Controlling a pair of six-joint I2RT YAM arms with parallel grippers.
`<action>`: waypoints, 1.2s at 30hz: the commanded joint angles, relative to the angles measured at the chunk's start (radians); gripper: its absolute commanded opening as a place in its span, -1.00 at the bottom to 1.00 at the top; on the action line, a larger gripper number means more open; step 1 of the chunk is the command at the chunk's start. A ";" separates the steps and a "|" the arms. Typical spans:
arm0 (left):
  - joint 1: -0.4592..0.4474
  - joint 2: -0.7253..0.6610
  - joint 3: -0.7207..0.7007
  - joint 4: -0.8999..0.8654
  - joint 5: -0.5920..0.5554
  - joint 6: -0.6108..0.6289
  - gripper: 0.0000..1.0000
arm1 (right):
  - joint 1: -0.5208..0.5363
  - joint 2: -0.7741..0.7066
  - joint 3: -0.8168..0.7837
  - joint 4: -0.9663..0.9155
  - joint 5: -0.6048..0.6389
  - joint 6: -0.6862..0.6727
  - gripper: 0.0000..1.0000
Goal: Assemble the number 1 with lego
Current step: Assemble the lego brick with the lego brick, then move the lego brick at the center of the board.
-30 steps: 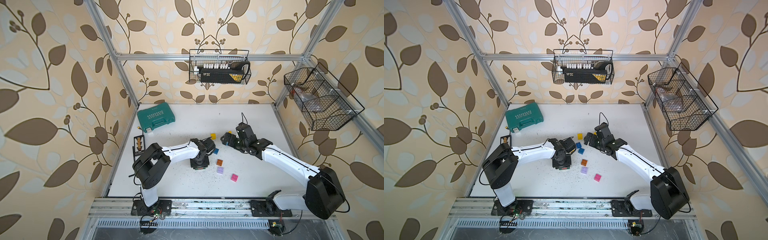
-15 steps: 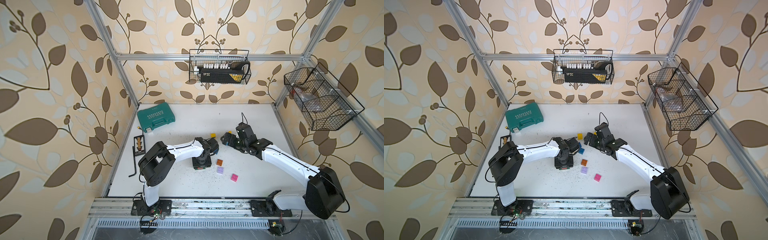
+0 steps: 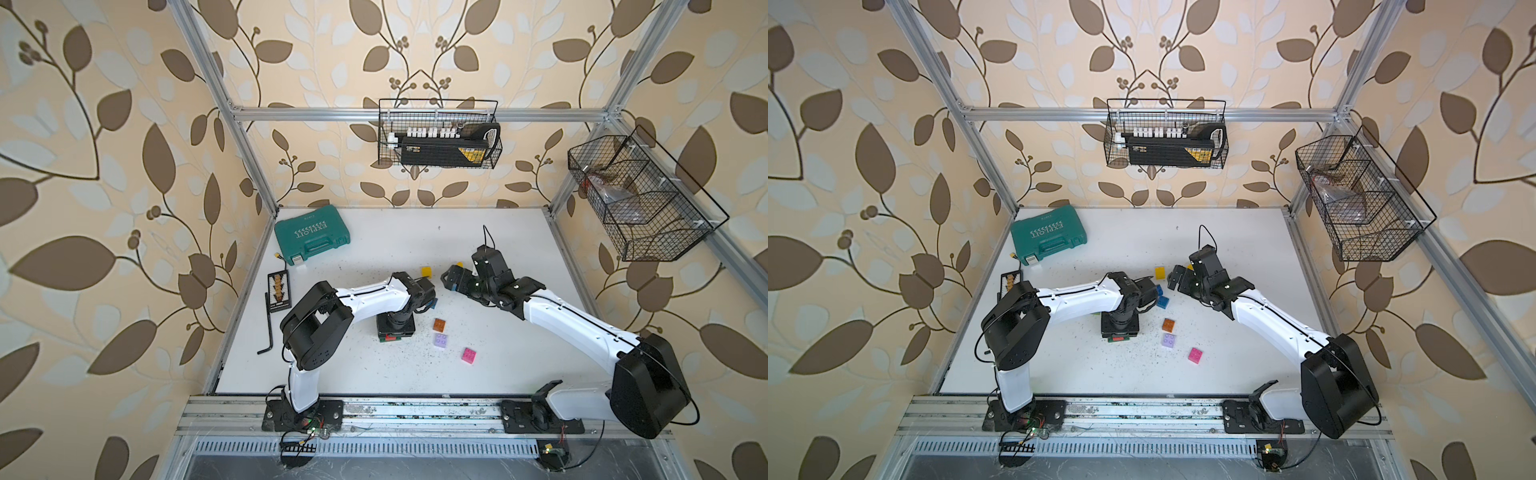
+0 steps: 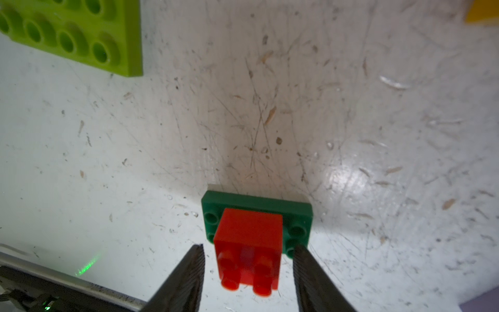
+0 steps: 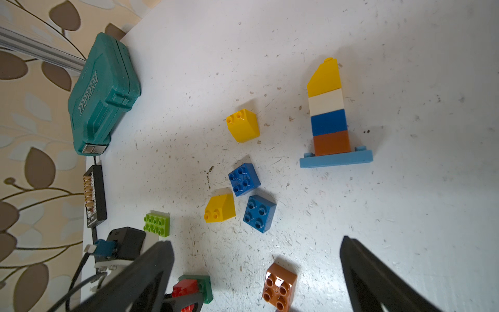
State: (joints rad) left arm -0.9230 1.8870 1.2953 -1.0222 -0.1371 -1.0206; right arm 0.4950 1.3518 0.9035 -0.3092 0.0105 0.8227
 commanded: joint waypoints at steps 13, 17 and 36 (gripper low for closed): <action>0.001 -0.110 0.019 0.055 0.046 0.042 0.09 | -0.004 0.021 0.007 0.010 -0.009 0.009 0.99; 0.001 -0.115 0.002 0.091 0.071 0.051 0.08 | -0.004 0.023 0.008 0.008 -0.008 0.010 0.99; 0.020 -0.102 -0.224 0.280 0.158 -0.003 -0.02 | -0.004 0.026 0.011 0.007 -0.010 0.010 0.99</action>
State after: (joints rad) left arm -0.9154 1.7447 1.1545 -0.7967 -0.0460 -1.0012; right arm 0.4950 1.3640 0.9035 -0.3092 0.0063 0.8265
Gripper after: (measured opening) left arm 0.490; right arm 0.994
